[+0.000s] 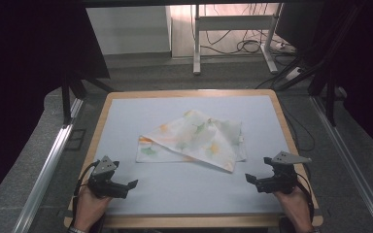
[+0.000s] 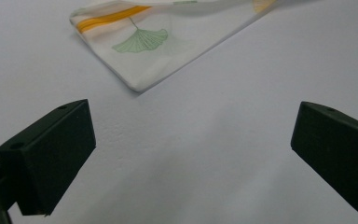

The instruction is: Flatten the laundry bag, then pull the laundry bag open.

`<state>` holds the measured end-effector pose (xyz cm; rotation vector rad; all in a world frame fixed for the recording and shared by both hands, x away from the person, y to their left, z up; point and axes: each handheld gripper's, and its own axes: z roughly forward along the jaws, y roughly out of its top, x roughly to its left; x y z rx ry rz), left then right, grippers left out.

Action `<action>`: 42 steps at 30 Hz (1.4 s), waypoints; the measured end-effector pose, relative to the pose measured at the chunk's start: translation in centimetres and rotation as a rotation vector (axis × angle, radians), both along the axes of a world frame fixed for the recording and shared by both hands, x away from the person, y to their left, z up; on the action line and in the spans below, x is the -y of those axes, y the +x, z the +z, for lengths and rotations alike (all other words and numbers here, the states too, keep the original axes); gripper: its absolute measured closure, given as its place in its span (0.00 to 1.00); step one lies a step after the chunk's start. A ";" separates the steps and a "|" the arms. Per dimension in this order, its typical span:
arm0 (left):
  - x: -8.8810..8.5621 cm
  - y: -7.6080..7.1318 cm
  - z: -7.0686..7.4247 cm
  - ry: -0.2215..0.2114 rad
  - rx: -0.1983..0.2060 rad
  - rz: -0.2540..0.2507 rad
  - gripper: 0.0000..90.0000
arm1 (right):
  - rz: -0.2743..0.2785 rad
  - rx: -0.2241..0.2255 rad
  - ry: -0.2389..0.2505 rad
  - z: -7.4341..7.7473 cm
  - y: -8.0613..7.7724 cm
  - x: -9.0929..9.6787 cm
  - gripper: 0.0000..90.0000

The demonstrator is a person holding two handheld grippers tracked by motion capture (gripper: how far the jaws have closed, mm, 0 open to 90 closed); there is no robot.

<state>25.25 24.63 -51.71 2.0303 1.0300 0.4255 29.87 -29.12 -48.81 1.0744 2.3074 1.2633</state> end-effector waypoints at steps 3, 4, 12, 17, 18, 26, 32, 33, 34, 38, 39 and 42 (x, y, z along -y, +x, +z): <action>-0.2 0.1 0.0 -0.015 0.005 0.003 0.00 | -0.005 0.014 -0.018 0.1 -0.1 -0.1 0.00; -0.2 0.1 0.0 -0.016 0.007 0.003 0.00 | -0.009 0.018 -0.026 0.1 -0.2 -0.2 0.00; 0.0 0.1 0.0 -0.022 0.004 -0.008 0.00 | -0.003 0.009 -0.049 0.0 -0.2 -0.5 0.00; 0.2 0.1 0.0 -0.023 0.004 -0.015 0.00 | -0.006 0.015 -0.054 0.0 -0.2 -0.6 0.00; 0.3 0.1 0.0 -0.022 -0.002 -0.017 0.00 | -0.007 0.014 -0.053 0.0 -0.2 -0.6 0.00; 0.5 0.1 0.1 -0.013 -0.011 -0.005 0.00 | -0.011 0.012 -0.057 0.0 -0.2 -0.6 0.00; 0.6 0.1 0.1 -0.001 -0.019 -0.010 0.00 | -0.019 0.022 -0.064 0.1 -0.3 -0.7 0.00; 0.6 0.1 0.1 -0.001 -0.019 -0.010 0.00 | -0.019 0.022 -0.064 0.1 -0.3 -0.7 0.00; 0.8 0.2 0.0 0.008 -0.023 -0.013 0.00 | -0.025 0.027 -0.069 0.1 -0.3 -0.7 0.00; 1.0 0.3 0.1 -0.002 -0.033 -0.015 0.00 | -0.027 0.025 -0.074 0.1 -0.2 -0.7 0.00; 1.0 0.3 0.1 -0.002 -0.033 -0.015 0.00 | -0.027 0.025 -0.074 0.1 -0.2 -0.7 0.00; 1.0 0.5 0.2 -0.024 -0.037 -0.008 0.00 | -0.028 0.027 -0.086 0.1 -0.3 -0.7 0.00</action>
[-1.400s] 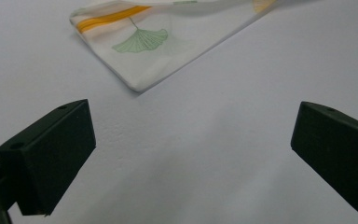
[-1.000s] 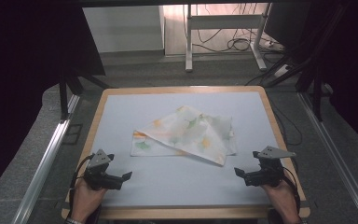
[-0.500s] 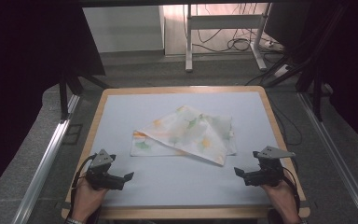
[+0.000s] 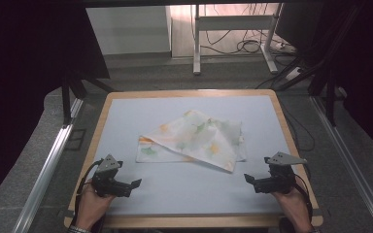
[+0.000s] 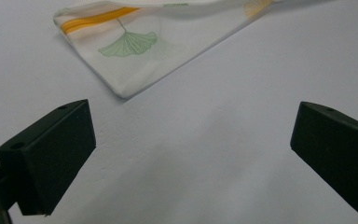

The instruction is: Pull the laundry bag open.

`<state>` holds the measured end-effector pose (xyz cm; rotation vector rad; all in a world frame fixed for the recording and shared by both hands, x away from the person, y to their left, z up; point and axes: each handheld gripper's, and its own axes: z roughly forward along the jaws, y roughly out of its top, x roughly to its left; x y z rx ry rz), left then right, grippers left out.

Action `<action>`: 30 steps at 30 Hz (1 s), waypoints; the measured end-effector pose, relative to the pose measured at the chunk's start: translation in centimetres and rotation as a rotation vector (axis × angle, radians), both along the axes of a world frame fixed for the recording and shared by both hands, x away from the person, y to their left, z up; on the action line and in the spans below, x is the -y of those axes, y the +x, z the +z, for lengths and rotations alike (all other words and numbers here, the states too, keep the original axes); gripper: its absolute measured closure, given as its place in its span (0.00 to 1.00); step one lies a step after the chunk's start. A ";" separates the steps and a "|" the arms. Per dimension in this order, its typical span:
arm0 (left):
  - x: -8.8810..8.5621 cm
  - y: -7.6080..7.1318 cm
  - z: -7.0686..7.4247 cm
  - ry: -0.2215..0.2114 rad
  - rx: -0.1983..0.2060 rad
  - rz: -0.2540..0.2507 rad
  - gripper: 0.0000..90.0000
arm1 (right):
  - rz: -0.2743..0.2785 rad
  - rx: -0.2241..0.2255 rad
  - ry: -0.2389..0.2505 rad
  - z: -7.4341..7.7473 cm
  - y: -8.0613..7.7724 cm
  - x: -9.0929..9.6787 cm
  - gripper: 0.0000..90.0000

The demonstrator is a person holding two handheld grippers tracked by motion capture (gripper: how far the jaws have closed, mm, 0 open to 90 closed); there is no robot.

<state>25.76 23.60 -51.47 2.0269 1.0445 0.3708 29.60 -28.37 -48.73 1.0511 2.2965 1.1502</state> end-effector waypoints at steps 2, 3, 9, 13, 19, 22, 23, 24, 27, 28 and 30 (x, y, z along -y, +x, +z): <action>0.0 0.1 0.1 -0.006 -0.001 -0.001 0.00 | 0.002 -0.001 -0.003 0.0 0.0 -0.1 0.00; 0.0 0.1 0.1 -0.006 -0.001 -0.001 0.00 | 0.001 -0.001 -0.004 0.0 0.0 -0.1 0.00; 0.5 0.4 0.3 0.009 0.000 -0.019 0.00 | -0.008 0.001 -0.014 0.0 -0.1 -0.2 0.00; 0.9 0.5 0.4 0.024 0.003 -0.026 0.01 | -0.015 0.003 -0.016 0.0 -0.1 -0.1 0.00; 1.9 0.8 0.7 0.055 0.015 -0.052 0.02 | -0.015 0.004 -0.018 0.0 0.0 -0.1 0.00; 2.6 1.2 0.8 0.071 0.021 -0.067 0.02 | -0.014 0.002 -0.019 -0.1 0.0 -0.1 0.00; 2.7 1.3 0.8 0.074 0.024 -0.076 0.02 | -0.014 0.002 -0.018 -0.1 0.0 -0.1 0.00; 2.8 1.4 0.9 0.068 0.024 -0.081 0.02 | -0.013 0.002 -0.018 -0.1 0.0 -0.1 0.00; 3.3 1.7 1.1 0.062 0.032 -0.095 0.03 | -0.013 0.000 -0.017 -0.1 0.1 -0.1 0.00; 3.5 1.8 1.1 0.065 0.038 -0.099 0.03 | -0.014 -0.001 -0.017 -0.1 0.1 -0.1 0.00; 3.9 2.0 1.2 0.067 0.046 -0.108 0.05 | -0.015 -0.002 -0.017 -0.1 0.1 -0.1 0.00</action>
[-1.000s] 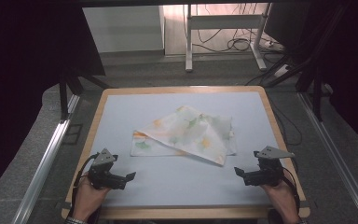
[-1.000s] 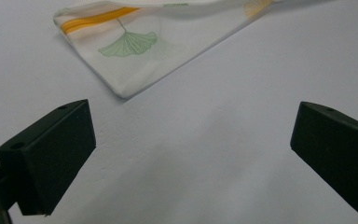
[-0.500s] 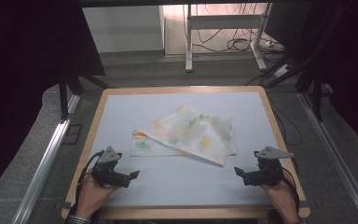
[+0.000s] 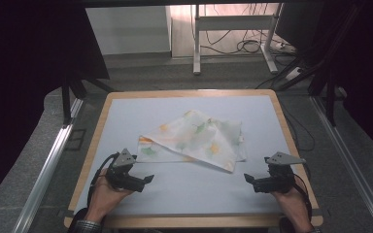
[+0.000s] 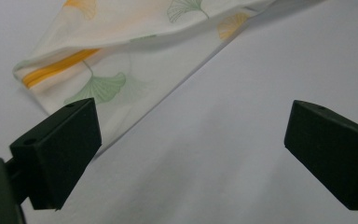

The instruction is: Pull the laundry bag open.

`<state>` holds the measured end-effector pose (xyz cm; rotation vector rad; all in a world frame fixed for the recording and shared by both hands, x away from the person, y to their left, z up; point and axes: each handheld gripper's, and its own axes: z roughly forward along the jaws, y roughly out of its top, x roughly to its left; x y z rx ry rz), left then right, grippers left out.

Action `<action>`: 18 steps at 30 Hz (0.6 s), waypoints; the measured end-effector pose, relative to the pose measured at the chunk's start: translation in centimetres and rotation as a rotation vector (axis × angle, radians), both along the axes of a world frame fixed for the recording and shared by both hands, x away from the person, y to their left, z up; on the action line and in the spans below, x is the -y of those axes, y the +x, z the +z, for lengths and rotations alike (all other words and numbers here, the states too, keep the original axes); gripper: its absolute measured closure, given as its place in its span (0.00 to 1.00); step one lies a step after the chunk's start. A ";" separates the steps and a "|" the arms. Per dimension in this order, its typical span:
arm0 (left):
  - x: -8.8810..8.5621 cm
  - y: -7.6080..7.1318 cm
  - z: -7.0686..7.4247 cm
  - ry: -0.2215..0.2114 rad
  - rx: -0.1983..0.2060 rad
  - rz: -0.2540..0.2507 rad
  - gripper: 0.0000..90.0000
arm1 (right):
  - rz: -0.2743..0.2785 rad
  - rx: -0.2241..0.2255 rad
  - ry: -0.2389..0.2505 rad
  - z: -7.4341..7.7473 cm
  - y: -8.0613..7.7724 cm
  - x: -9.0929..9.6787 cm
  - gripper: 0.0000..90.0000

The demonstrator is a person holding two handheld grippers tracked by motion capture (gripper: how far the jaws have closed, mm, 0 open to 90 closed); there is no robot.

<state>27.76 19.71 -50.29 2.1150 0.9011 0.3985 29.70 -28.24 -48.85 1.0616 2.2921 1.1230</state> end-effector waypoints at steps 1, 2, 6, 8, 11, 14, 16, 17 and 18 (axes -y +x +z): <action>0.0 0.0 0.0 0.000 0.000 0.000 0.06 | 0.000 0.000 0.000 0.0 0.0 0.0 0.00; 0.4 0.2 0.0 0.003 -0.002 -0.013 0.07 | -0.003 -0.006 0.001 0.0 0.1 0.0 0.00; 1.4 0.8 0.0 0.024 -0.001 -0.032 0.07 | -0.013 -0.010 0.020 0.0 0.2 0.2 0.00; 1.8 1.1 0.0 0.021 -0.001 -0.045 0.09 | -0.018 -0.014 0.029 0.0 0.3 0.3 0.00; 2.6 1.7 0.0 0.017 0.003 -0.068 0.11 | -0.016 -0.020 0.032 0.0 0.4 0.3 0.00; 3.4 2.2 0.2 0.018 0.008 -0.094 0.12 | -0.016 -0.019 0.031 0.0 0.4 0.4 0.00; 4.0 2.6 0.2 0.006 0.003 -0.118 0.14 | -0.021 -0.020 0.033 0.0 0.4 0.4 0.01; 4.0 2.6 0.2 0.006 0.003 -0.118 0.14 | -0.025 -0.021 0.032 0.0 0.4 0.5 0.01; 4.6 3.0 0.3 0.003 0.000 -0.140 0.15 | -0.027 -0.020 0.035 0.0 0.4 0.6 0.01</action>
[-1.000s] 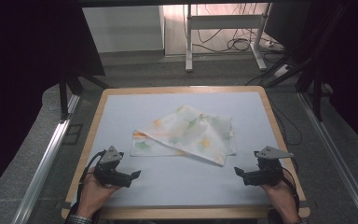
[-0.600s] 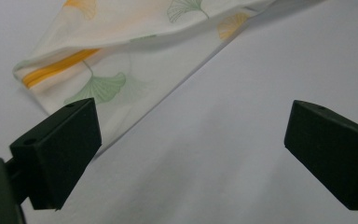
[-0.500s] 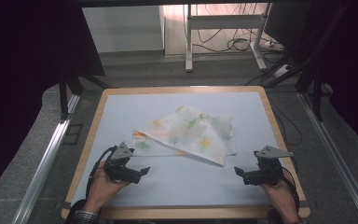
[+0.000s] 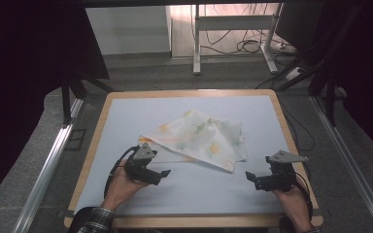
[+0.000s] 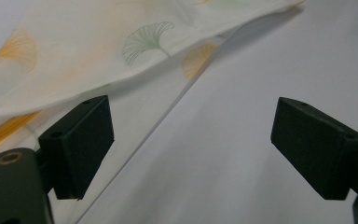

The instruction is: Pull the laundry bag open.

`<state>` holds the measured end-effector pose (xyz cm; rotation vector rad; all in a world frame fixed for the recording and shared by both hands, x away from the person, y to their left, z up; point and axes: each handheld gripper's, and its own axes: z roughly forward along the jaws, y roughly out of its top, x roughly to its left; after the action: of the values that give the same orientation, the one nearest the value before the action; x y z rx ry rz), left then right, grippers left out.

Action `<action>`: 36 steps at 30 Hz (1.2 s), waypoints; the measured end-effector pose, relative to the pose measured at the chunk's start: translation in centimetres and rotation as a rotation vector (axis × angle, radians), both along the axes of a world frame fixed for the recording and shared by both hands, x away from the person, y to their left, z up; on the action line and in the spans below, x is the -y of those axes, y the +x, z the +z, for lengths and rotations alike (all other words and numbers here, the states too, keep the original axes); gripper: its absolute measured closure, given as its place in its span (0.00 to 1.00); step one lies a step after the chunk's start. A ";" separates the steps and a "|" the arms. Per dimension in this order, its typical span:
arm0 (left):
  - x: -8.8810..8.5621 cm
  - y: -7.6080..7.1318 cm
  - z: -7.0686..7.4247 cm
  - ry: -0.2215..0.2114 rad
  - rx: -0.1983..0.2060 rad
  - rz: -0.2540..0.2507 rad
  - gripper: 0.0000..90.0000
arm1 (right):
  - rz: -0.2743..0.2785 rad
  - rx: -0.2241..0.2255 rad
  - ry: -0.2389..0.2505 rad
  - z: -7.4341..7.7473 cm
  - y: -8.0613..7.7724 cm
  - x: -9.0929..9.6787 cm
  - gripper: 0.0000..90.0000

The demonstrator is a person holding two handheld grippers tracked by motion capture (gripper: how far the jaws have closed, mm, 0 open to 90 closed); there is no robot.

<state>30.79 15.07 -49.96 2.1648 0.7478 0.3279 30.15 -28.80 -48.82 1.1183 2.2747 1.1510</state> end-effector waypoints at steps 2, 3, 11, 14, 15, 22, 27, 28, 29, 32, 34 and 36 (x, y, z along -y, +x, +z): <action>0.7 0.3 0.1 0.000 0.001 -0.017 0.16 | -0.005 0.000 0.004 0.0 0.1 0.2 0.02; 1.0 0.5 0.1 -0.001 0.000 -0.027 0.16 | -0.012 -0.002 0.002 0.0 0.1 0.2 0.02; 3.9 1.7 0.3 -0.010 -0.004 -0.095 0.19 | -0.039 -0.005 0.009 0.0 0.3 0.8 0.02; 5.2 2.0 0.2 0.006 -0.001 -0.113 0.19 | -0.046 -0.001 0.004 0.0 0.4 1.0 0.02; 5.6 2.2 0.1 0.017 -0.001 -0.126 0.19 | -0.048 -0.002 0.003 0.0 0.4 1.0 0.02; 7.8 2.9 0.1 -0.001 -0.026 -0.183 0.22 | -0.056 0.003 0.000 0.1 0.4 1.3 0.02; 9.1 3.4 -0.1 0.000 -0.030 -0.205 0.25 | -0.060 0.006 -0.006 0.1 0.4 1.3 0.02; 9.7 3.7 -0.1 0.003 -0.030 -0.224 0.26 | -0.062 0.009 -0.008 0.2 0.4 1.4 0.02; 10.1 3.9 -0.1 0.006 -0.033 -0.234 0.27 | -0.063 0.011 -0.008 0.2 0.4 1.4 0.02; 11.1 4.4 -0.2 0.023 -0.033 -0.262 0.30 | -0.068 0.010 -0.008 0.2 0.4 1.7 0.02; 11.8 4.8 -0.3 0.020 -0.030 -0.268 0.31 | -0.070 0.011 -0.007 0.2 0.4 1.8 0.02; 12.5 5.2 -0.4 0.032 -0.019 -0.268 0.32 | -0.072 0.013 -0.006 0.2 0.4 1.9 0.02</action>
<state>35.94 2.61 -50.36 2.2673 0.4564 0.1801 30.55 -30.71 -48.62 1.1773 2.2076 1.1199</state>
